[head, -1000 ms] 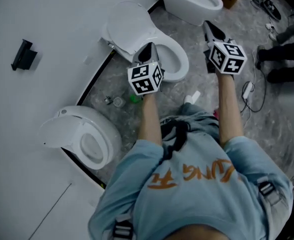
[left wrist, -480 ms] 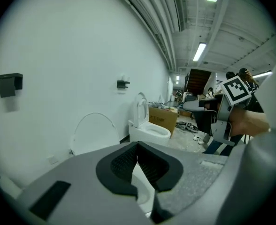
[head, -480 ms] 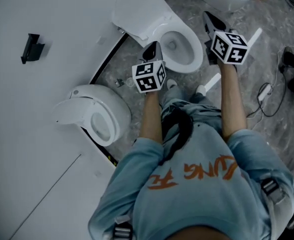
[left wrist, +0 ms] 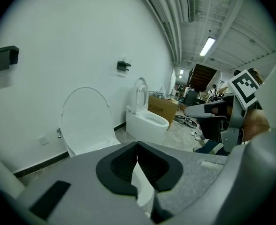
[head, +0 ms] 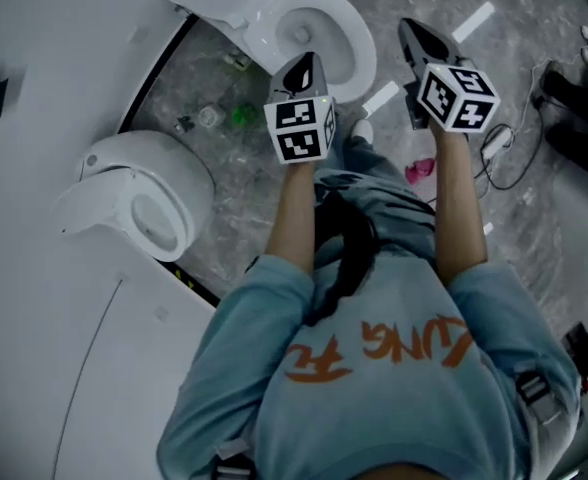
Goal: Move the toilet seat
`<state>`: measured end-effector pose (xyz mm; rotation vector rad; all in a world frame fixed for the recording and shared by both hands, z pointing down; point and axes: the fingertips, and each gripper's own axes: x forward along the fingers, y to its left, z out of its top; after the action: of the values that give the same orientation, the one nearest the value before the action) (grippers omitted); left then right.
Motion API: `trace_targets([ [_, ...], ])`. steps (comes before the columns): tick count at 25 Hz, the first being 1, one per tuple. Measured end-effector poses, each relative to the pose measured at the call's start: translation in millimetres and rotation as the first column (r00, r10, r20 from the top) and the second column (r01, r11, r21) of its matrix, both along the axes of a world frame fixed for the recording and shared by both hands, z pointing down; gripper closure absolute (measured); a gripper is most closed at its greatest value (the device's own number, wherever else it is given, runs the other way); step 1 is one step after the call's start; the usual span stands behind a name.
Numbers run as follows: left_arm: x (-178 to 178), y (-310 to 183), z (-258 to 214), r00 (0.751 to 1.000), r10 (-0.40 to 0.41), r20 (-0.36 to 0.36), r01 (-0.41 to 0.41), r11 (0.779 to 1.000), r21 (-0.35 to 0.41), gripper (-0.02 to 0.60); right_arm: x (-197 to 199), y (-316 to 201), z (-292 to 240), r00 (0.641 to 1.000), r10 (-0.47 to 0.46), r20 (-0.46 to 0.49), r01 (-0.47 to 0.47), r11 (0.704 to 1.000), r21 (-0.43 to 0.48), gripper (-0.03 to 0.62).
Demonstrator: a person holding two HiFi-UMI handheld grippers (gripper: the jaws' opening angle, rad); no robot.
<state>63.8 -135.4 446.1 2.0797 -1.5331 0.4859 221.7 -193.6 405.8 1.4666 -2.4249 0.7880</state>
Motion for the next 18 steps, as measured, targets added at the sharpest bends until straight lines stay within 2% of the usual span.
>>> trace_targets([
  [7, -4, 7, 71, 1.0, -0.02, -0.022, 0.016, 0.989, -0.144, 0.58, -17, 0, 61, 0.994, -0.094, -0.056, 0.089, 0.993, -0.075, 0.595],
  [12, -14, 5, 114, 0.998, -0.049, 0.045, 0.056, 0.98, -0.19, 0.58, -23, 10, 118, 0.985, -0.149, -0.085, 0.134, 0.978, -0.161, 0.595],
  [18, 0, 17, 179, 1.0, 0.005, 0.011, -0.001, 0.958, -0.288, 0.58, -30, 32, 186, 0.944, -0.297, -0.144, 0.254, 0.932, -0.258, 0.595],
])
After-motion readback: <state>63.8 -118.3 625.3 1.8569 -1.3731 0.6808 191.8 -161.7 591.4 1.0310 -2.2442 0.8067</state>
